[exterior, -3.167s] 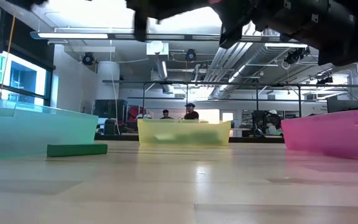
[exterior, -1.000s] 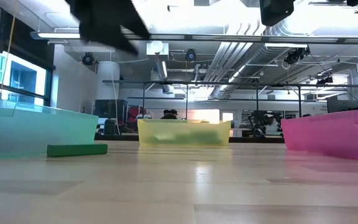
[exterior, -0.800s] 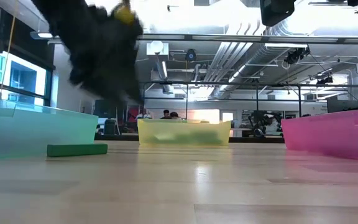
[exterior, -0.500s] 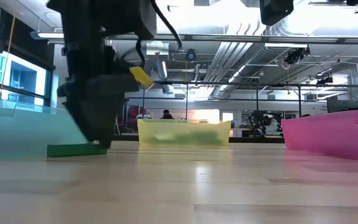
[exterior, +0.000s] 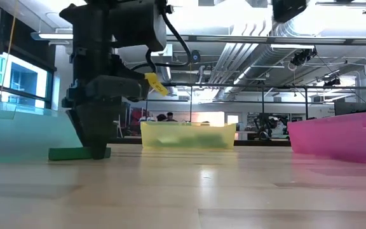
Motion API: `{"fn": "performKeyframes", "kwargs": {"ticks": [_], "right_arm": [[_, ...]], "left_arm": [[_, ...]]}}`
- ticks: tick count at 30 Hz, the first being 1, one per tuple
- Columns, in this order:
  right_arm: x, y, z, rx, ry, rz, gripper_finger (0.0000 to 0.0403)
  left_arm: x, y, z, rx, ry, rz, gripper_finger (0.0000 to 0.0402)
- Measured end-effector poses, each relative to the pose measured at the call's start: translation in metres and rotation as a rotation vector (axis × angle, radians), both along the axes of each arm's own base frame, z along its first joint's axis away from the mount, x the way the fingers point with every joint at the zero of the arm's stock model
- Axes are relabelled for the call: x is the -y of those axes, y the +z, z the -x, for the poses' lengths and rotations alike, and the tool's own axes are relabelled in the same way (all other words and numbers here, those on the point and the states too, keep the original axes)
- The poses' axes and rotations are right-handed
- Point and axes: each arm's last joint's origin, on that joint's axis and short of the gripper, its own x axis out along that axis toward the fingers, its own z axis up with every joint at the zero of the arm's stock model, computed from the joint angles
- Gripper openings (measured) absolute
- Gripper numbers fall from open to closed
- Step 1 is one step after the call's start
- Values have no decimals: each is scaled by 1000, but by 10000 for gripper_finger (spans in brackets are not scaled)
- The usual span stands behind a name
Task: Sort blocks
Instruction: Put the green block into the yellow bin
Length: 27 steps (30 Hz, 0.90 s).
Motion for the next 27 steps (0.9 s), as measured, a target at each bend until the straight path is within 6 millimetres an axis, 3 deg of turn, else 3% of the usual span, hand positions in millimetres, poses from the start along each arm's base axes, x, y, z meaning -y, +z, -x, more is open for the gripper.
{"fn": "performKeyframes", "kwargs": {"ticks": [4,9,13,17,21,24,27], "right_arm": [[-12,7,15,-20,56,18,249],[-22,21,46,-93,-18,97,249],[-24,34,71,-102,-154,126,249],[-25,40,87,-89,-258,146,249],[-27,37,91,-95,-304,169,249],[-27,35,92,-113,-310,165,249],[-26,33,92,-129,-319,162,249]], "left_arm": [[3,0,-2,34,-25,-3,65],[9,9,-25,222,-102,-15,63],[0,43,-55,399,-148,-104,63],[-34,87,-80,486,-195,-292,63],[-91,130,-95,545,-214,-435,63],[-141,141,-93,546,-203,-448,63],[-188,134,-84,496,-156,-447,63]]}}
